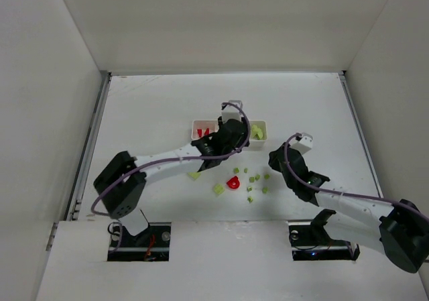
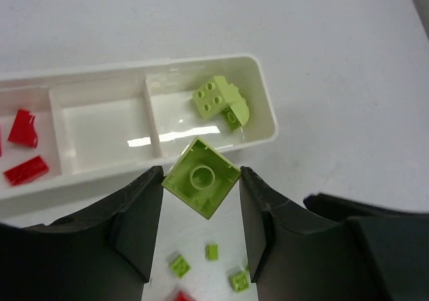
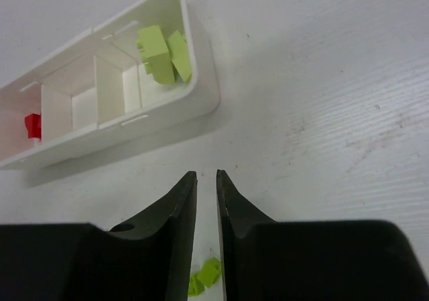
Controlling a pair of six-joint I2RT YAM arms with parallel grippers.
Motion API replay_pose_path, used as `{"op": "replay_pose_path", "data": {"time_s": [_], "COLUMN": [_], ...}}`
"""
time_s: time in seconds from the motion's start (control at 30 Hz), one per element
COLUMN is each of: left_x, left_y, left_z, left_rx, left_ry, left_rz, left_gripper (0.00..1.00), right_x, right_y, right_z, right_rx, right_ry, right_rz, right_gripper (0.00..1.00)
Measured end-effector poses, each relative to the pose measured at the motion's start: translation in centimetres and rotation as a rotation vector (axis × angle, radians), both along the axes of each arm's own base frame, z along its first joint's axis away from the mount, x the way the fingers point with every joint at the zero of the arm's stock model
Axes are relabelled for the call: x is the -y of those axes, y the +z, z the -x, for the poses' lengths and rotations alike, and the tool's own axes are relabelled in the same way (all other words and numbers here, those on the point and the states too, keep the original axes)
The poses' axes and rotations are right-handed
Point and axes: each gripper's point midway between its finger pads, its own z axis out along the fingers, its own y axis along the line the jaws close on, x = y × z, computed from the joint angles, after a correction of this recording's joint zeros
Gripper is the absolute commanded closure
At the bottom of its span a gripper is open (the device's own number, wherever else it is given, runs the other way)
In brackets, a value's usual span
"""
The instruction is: Sort the legos into containers by color
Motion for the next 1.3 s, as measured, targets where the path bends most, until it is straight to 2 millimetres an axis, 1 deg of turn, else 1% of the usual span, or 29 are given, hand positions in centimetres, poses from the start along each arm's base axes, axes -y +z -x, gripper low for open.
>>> {"op": "replay_pose_path", "data": {"time_s": [0.07, 0.13, 0.2, 0.3, 0.37, 0.43, 0.63, 0.73, 0.8, 0.97, 1.07, 1.17, 1.23, 1.3], "left_x": [1.7, 3.1, 3.9, 4.6, 4.8, 5.0, 5.2, 5.0, 5.0, 4.8, 4.4, 3.1, 2.0, 0.9], "left_y": [-1.1, -2.6, -4.3, -6.5, -7.4, -7.8, -7.3, -7.3, -7.3, -7.2, -7.2, -6.8, -5.9, -4.7], "left_z": [-2.0, -3.7, -4.7, -5.4, -5.7, -5.8, -6.4, -6.6, -6.7, -6.9, -6.8, -5.7, -4.5, -2.7], "left_rx": [-0.012, -0.028, -0.046, -0.074, -0.087, -0.092, -0.085, -0.084, -0.083, -0.080, -0.081, -0.084, -0.079, -0.065], "left_ry": [-0.009, -0.015, -0.021, -0.030, -0.034, -0.037, -0.034, -0.031, -0.030, -0.030, -0.028, -0.030, -0.036, -0.047], "left_rz": [-0.020, -0.043, -0.070, -0.108, -0.125, -0.132, -0.123, -0.124, -0.126, -0.121, -0.119, -0.121, -0.115, -0.101], "left_gripper": [0.77, 0.77, 0.77, 0.76, 0.74, 0.68, 0.51, 0.46, 0.44, 0.43, 0.48, 0.52, 0.54, 0.55], "right_x": [0.3, 0.6, 0.8, 1.1, 1.3, 1.1, -0.2, -0.1, 0.0, -0.5, -0.9, -1.1, -1.2, -1.3], "right_y": [-0.4, -0.6, -0.8, -0.9, -1.4, -2.0, -3.5, -3.6, -3.7, -4.0, -4.8, -5.5, -5.8, -5.9], "right_z": [0.3, 0.6, 0.9, 1.1, 1.5, 2.1, 4.8, 5.4, 5.7, 5.9, 6.0, 6.0, 6.0, 6.0], "right_rx": [-0.006, -0.010, -0.011, -0.015, -0.030, -0.055, -0.134, -0.159, -0.179, -0.226, -0.265, -0.298, -0.311, -0.318], "right_ry": [-0.009, -0.016, -0.021, -0.034, -0.040, -0.025, 0.053, 0.055, 0.059, 0.080, 0.092, 0.100, 0.102, 0.104], "right_rz": [-0.006, -0.013, -0.019, -0.024, -0.008, 0.013, 0.067, 0.075, 0.081, 0.099, 0.124, 0.146, 0.155, 0.159], "right_gripper": [0.71, 0.67, 0.63, 0.55, 0.54, 0.52, 0.52, 0.50, 0.49, 0.49, 0.50, 0.51, 0.52, 0.53]}}
